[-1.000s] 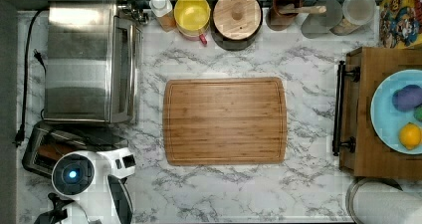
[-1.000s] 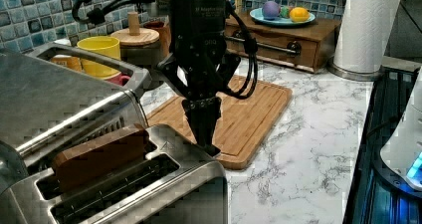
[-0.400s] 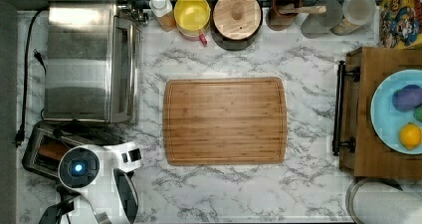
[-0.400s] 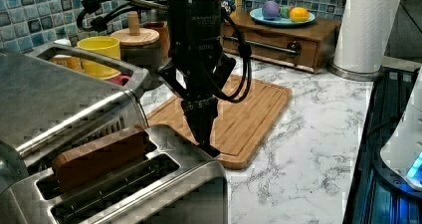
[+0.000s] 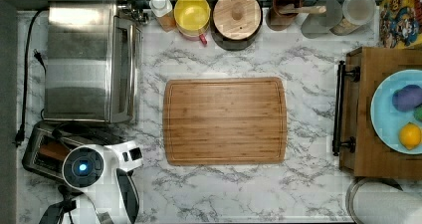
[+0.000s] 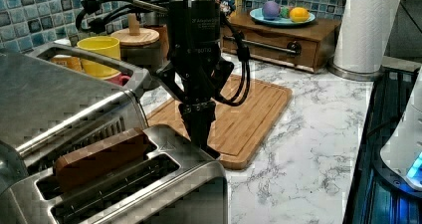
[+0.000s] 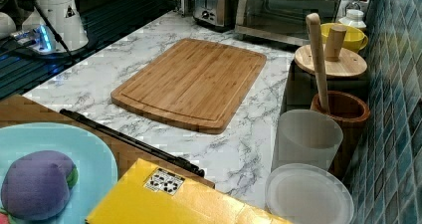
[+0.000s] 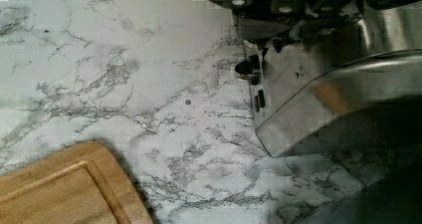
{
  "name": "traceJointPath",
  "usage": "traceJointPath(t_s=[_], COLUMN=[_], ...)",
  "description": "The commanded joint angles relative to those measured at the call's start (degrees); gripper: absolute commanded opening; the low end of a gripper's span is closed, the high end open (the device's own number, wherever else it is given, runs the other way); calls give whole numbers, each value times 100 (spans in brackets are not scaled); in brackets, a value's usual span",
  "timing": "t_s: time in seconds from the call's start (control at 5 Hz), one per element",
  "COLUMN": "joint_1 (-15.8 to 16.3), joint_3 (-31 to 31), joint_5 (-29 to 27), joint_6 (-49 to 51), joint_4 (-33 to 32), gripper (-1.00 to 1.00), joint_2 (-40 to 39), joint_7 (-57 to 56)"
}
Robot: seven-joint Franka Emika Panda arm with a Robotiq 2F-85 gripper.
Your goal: Turn on the toaster.
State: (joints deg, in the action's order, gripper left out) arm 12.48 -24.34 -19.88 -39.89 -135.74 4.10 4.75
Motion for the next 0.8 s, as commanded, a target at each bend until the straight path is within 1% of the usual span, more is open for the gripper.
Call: traceJointPath(t_s=[0.2,0.4,0.6,0.8], joint_1=[356,583,402,427], joint_3=[-335,-140,-405,-598], joint_5=[493,513,195,-111], joint_6=[203,347,-117,-737], joint_4=[-117,-260,-894,-1512], gripper=[-100,-100,-100,-100], joint_2=[-723,-1064,-843,-696], joint_7=[-1,-98,-231,-324])
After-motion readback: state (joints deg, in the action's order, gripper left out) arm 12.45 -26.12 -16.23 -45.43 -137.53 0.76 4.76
